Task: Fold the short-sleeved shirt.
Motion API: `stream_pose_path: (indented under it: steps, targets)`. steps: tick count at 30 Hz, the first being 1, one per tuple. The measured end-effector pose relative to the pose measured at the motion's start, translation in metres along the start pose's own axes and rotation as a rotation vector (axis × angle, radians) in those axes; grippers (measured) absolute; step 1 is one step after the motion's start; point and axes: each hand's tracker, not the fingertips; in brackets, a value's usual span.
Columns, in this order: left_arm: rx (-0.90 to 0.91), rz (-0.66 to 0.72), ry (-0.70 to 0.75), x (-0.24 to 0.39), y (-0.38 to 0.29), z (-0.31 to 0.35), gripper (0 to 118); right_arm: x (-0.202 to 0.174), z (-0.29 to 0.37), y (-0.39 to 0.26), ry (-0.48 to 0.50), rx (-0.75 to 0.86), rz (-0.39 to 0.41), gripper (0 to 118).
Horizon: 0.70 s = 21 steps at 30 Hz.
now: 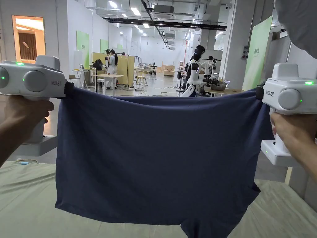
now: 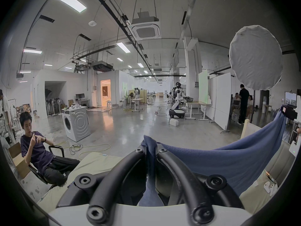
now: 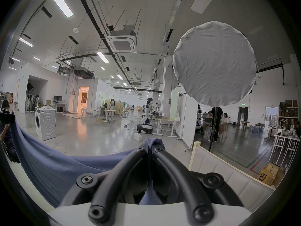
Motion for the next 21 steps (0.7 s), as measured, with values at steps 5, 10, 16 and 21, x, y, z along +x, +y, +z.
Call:
stream_pose_path:
  steps: [5, 10, 16, 21]
  targets:
    - [0.001, -0.012, 0.01, 0.004, -0.011, 0.0, 9, -0.002, 0.003, -0.009, 0.0, 0.0, 0.027, 4]
    - [-0.013, 0.004, -0.001, 0.002, -0.045, 0.005, 9, -0.003, 0.022, -0.041, 0.0, -0.023, 0.055, 4]
    - [-0.052, 0.001, -0.026, -0.002, -0.112, 0.043, 9, -0.001, 0.079, -0.084, 0.018, -0.064, 0.051, 4]
    - [-0.07, 0.015, -0.049, -0.008, -0.178, 0.091, 9, 0.004, 0.132, -0.132, 0.047, -0.118, 0.077, 4]
